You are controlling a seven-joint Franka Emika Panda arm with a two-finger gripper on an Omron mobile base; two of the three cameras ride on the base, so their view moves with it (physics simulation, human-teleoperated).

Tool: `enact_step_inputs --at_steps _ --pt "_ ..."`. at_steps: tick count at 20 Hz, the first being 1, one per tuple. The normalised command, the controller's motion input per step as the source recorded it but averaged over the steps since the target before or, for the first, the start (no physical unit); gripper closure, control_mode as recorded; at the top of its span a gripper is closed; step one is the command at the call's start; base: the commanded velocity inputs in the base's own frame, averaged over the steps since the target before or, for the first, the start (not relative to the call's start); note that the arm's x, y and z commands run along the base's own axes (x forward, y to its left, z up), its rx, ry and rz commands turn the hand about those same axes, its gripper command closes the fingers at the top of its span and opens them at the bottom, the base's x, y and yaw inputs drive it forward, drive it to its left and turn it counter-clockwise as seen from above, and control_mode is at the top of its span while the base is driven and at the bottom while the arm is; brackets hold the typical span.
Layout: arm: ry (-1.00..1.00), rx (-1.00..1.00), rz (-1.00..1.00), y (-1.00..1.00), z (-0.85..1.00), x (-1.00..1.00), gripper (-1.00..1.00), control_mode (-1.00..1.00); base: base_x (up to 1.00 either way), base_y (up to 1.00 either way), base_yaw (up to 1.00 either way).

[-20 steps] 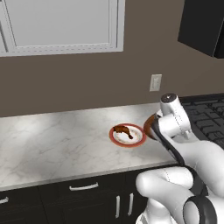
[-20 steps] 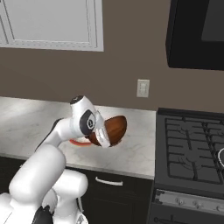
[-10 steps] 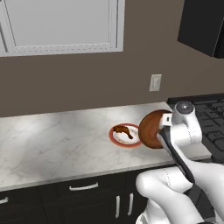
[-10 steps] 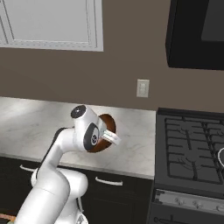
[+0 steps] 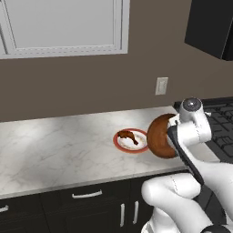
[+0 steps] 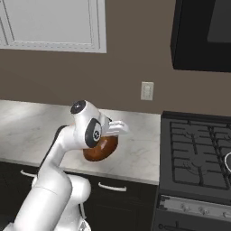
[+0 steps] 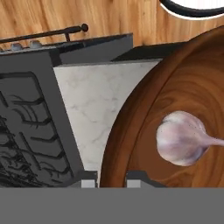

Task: Place the chicken drumstick on the plate and place the garlic on the same plate.

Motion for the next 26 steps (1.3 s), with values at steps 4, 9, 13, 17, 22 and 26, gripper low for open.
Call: enact_step_inputs --at_steps 4,9,13,17,22,26 --pt "0.35 -0.29 0.0 0.0 0.81 0.38 1.0 -1.0 0.0 0.0 0.0" --pt "0.32 -0.21 0.0 0.0 0.73 0.6 1.0 -1.0 0.0 0.0 0.0" --pt "0.23 -0.18 0.0 0.0 0.51 0.6 1.0 -1.0 0.0 0.0 0.0" --pt "0.19 -0.18 0.0 0.23 0.0 0.19 1.0 -1.0 0.0 0.0 0.0" --pt "0.19 -0.14 0.0 0.48 -0.06 0.26 1.0 -1.0 0.0 0.0 0.0" --pt "0.07 -0.1 0.0 0.33 0.0 0.46 1.0 -1.0 0.0 0.0 0.0"
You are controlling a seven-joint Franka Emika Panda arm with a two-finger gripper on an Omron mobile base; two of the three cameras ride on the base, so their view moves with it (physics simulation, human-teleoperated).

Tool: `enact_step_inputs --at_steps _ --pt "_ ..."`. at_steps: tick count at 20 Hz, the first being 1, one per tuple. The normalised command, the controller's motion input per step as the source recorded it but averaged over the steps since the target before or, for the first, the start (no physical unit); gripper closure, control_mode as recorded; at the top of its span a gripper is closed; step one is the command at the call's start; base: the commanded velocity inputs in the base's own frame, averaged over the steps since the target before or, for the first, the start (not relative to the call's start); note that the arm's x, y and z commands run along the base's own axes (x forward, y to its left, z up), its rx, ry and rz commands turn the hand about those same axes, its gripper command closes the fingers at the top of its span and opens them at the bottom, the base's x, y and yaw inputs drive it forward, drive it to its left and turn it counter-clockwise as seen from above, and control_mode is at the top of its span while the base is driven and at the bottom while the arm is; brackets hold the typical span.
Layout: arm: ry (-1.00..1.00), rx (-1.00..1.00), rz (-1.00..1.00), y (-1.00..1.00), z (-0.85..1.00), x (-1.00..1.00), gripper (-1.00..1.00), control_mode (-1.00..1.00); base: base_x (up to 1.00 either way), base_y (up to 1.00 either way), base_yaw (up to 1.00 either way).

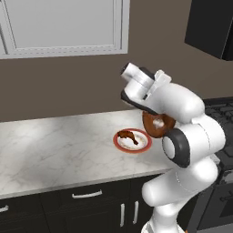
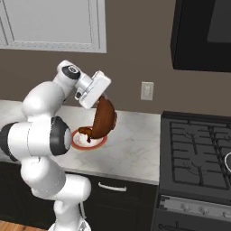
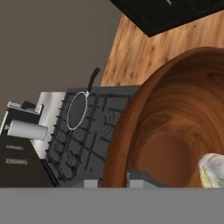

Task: Place the chicken drumstick on the plate and place the garlic on the same plate.

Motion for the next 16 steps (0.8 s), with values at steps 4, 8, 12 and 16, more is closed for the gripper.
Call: enact_step_inputs --at_steps 4,8,12,16 --pt "0.0 -0.24 -0.05 0.12 0.0 0.4 1.0 -1.0 0.0 0.0 0.0" --pt "-0.01 -0.33 -0.09 0.17 0.0 0.08 1.0 -1.0 0.0 0.0 0.0" --pt "-0.02 -0.2 -0.1 0.35 0.13 0.0 1.0 -1.0 0.0 0.0 0.0" --pt "0.0 -0.12 -0.07 0.51 0.34 0.0 1.0 -1.0 0.0 0.0 0.0"
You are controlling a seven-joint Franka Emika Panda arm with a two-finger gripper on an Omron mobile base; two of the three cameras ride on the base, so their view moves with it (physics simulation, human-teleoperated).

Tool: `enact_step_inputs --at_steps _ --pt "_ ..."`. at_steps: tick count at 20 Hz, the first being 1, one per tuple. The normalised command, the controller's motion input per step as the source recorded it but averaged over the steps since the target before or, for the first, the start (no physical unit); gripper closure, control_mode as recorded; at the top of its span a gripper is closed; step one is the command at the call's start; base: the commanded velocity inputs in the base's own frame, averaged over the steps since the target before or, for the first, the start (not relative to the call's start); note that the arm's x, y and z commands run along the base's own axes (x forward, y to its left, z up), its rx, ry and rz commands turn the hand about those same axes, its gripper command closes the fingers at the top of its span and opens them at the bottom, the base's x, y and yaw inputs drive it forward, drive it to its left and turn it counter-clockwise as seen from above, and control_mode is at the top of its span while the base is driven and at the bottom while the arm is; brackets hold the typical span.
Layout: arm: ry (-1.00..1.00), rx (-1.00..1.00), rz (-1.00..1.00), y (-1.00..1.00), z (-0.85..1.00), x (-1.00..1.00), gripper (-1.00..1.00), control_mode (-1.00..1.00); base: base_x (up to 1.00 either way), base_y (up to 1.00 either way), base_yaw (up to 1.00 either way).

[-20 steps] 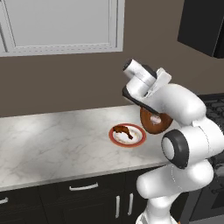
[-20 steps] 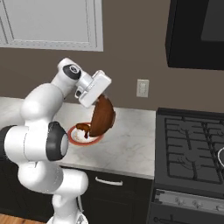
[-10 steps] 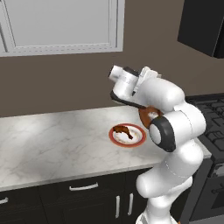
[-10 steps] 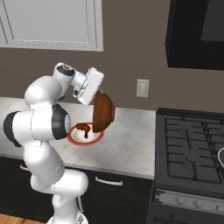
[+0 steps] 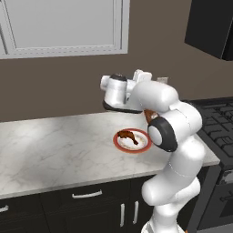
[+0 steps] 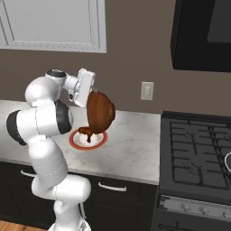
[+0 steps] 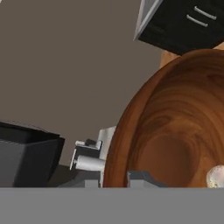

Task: Place the chicken drumstick on the plate and place the garlic on the same plate.

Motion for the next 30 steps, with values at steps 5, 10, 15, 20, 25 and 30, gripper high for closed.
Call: enact_step_inputs --at_steps 5,10,15,20,25,30 --pt "0.0 -0.13 -0.06 0.51 0.2 0.0 1.0 -1.0 0.0 0.0 0.0" --pt "0.0 -0.21 -0.05 0.38 -0.03 0.0 1.0 -1.0 0.0 0.0 0.0" --pt "0.0 -0.23 -0.04 0.22 -0.13 -0.04 1.0 -1.0 0.0 0.0 0.0" --pt "0.0 -0.18 -0.04 0.15 -0.05 -0.07 1.0 -1.0 0.0 0.0 0.0" --pt "-0.08 0.0 -0.01 -0.21 0.36 -0.14 1.0 -1.0 0.0 0.0 0.0" --pt "-0.47 0.24 0.06 -0.83 0.41 -0.67 1.0 -1.0 0.0 0.0 0.0"
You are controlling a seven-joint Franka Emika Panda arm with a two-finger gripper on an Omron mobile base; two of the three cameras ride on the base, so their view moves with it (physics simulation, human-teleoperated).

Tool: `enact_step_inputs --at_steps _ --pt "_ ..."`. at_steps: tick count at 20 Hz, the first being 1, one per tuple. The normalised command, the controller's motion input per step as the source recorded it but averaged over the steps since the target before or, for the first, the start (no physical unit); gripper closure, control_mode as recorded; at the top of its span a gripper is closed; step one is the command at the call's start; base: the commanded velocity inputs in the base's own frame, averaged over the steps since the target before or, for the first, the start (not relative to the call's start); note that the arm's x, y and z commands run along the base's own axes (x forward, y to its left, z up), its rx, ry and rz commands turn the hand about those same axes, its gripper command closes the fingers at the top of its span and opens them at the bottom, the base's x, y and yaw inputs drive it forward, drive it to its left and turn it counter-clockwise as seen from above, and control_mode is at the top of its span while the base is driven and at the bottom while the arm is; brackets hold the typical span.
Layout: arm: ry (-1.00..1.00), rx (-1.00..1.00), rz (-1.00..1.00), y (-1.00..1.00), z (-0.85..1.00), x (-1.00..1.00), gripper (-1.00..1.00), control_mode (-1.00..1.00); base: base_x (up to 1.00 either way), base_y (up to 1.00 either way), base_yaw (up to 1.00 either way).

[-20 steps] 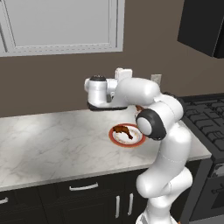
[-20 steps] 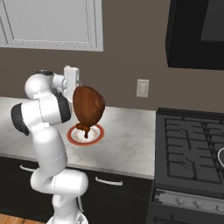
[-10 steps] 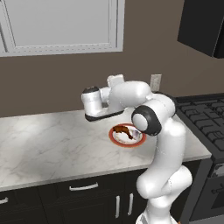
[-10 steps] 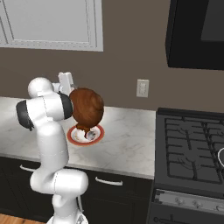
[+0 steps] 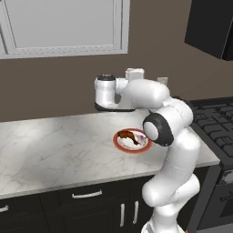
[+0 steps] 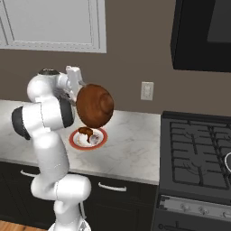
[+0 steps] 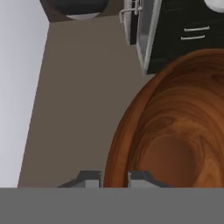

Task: Place the chicken drumstick on the plate and place the garlic on the same plate.

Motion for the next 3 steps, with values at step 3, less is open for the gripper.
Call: enact_step_inputs --at_steps 3 --pt "-0.49 0.39 0.1 -0.7 0.2 -0.85 1.0 -1.0 0.0 0.0 0.0"
